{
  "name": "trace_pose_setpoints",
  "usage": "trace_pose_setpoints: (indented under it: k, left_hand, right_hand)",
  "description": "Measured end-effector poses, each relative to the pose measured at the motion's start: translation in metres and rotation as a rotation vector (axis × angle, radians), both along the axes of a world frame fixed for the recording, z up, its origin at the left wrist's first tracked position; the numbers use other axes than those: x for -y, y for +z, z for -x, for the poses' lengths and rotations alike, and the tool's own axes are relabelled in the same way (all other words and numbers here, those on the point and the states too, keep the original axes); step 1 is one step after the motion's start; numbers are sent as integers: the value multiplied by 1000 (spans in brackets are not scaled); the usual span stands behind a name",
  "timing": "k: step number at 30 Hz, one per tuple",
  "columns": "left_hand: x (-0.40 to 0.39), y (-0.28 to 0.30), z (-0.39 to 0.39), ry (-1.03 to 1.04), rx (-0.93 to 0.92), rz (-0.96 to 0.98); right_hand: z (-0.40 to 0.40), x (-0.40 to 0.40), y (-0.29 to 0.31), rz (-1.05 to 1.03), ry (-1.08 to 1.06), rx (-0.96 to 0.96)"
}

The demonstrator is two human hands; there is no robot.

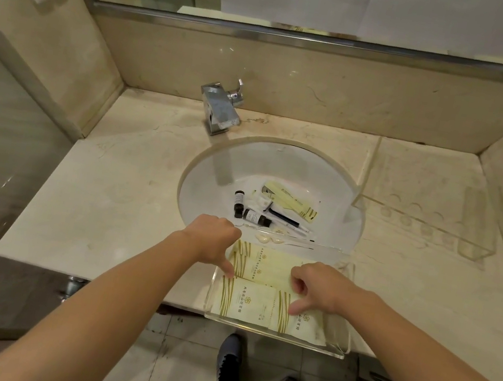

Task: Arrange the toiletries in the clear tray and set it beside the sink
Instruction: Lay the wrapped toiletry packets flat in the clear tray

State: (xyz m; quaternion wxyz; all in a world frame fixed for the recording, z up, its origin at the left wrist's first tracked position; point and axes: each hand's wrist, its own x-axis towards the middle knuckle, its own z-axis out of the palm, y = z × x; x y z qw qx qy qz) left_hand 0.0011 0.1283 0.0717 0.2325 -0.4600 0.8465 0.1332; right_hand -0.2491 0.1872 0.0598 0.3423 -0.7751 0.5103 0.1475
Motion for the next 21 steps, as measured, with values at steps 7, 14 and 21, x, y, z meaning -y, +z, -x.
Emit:
trace_pose_setpoints:
  k: [7,14,21]
  left_hand:
    - [1,-2,-1,19,-5,-29]
    - [2,0,0,26,-20,-43]
    - [0,2,4,-27,2,-18]
  right_hand:
    - [-13,-2,1,7,89,-46]
    - [-5,1,4,-69,110,-177]
    - [10,-4,7,-78,83,-144]
